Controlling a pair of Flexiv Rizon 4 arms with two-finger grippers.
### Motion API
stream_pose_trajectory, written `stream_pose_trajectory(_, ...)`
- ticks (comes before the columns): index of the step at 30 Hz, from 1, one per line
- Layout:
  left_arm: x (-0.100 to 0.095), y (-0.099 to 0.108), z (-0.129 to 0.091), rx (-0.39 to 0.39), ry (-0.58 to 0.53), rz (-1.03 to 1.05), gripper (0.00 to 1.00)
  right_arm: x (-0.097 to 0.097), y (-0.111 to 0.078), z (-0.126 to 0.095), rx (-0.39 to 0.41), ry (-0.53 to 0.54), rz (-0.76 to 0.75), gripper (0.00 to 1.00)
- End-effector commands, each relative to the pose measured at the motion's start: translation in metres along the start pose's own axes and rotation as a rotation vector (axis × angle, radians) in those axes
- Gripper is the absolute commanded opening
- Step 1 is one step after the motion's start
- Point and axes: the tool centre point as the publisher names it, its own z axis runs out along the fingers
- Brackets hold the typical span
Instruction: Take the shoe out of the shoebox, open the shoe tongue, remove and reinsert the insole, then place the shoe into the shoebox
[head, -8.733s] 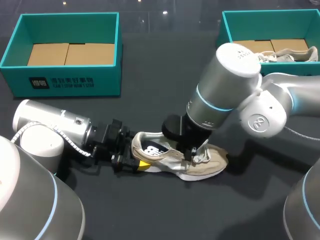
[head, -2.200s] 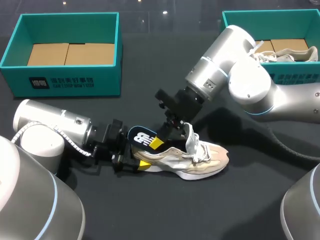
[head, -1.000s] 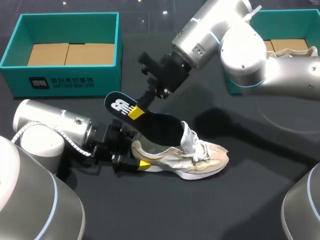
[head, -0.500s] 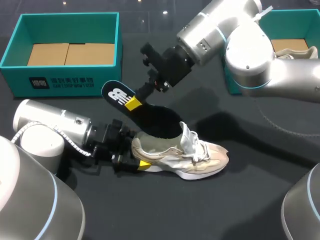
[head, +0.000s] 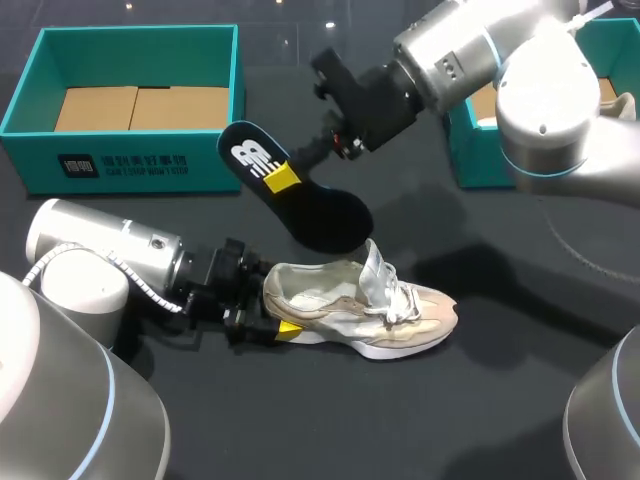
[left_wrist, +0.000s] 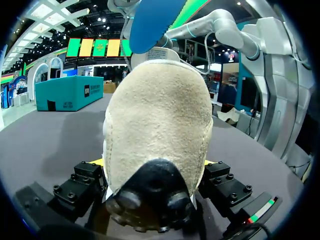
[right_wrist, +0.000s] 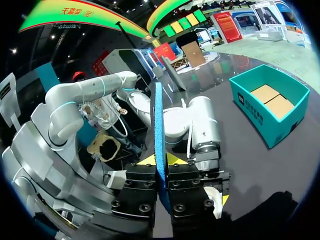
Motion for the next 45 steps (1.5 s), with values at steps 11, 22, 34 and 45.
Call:
stream_pose_trajectory(11,-0.001,0.002,0.001,-0.001,0.0,0.0,0.0,0.035,-0.007,-0.053,-0.283,-0.033,0.158,0.0)
stream_pose_trajectory(22,-0.001,0.002,0.001,-0.001,0.0,0.0,0.0,0.036,-0.008,-0.061,-0.311,-0.053,0.184,0.0)
stream_pose_trajectory(34,-0.001,0.002,0.001,-0.001,0.0,0.0,0.0,0.053,-0.02,-0.107,-0.471,-0.111,0.228,0.0)
stream_pose_trajectory(45,-0.001,0.002,0.001,-0.001,0.0,0.0,0.0,0.056,-0.025,-0.117,-0.523,-0.153,0.186,0.0)
